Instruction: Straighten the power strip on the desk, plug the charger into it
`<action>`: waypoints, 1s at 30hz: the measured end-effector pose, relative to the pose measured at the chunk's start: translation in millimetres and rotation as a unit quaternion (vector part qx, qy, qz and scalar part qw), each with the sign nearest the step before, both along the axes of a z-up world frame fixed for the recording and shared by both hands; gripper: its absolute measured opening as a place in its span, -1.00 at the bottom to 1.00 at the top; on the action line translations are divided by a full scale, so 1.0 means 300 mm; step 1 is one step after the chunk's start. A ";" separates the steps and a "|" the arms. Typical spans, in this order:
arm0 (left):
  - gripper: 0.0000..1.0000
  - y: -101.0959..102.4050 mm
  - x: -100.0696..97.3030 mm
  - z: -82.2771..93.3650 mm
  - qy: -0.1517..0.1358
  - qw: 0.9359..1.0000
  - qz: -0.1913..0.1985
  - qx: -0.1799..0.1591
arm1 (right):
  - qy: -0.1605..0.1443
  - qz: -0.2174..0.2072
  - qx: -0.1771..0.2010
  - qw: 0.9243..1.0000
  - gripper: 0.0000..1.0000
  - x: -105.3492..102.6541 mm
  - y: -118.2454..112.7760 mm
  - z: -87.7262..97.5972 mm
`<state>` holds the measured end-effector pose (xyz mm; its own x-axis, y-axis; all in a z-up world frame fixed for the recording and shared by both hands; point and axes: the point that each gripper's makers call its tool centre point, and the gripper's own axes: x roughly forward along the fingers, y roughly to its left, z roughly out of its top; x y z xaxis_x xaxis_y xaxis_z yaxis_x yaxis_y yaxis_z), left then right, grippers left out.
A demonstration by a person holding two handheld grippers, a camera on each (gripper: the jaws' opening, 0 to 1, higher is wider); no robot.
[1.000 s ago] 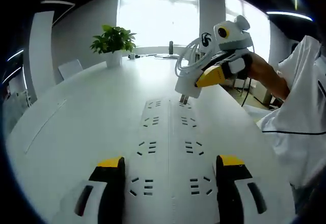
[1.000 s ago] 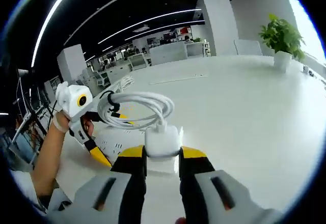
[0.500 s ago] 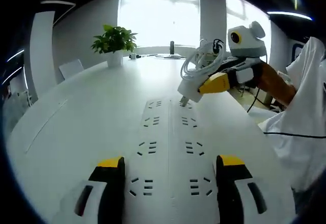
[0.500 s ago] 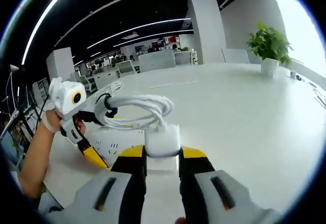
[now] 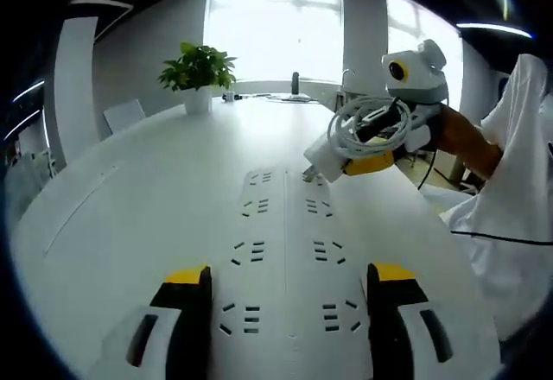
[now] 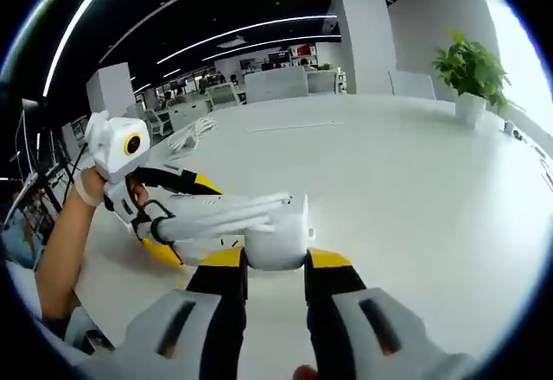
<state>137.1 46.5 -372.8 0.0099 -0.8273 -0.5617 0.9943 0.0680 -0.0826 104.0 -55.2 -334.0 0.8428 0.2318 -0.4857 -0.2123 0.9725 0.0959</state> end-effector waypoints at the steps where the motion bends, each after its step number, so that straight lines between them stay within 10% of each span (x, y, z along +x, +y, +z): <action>1: 0.48 0.000 0.000 0.000 0.000 1.000 0.000 0.000 | 0.001 0.003 -0.003 1.000 -0.51 0.001 0.000 0.000; 14: 0.48 -0.001 0.010 -0.004 0.000 1.000 0.000 -0.003 | 0.008 0.016 -0.012 1.000 -0.48 0.040 0.000 0.024; 30: 0.49 -0.006 0.020 -0.010 0.001 1.000 0.018 0.009 | 0.221 0.087 -0.015 0.971 -0.49 0.113 -0.007 0.035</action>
<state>143.1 44.6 -375.9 0.0381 -0.8160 -0.5768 0.9911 0.1046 -0.0825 138.0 -57.5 -323.6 0.4989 0.3330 -0.8001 -0.3183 0.9291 0.1882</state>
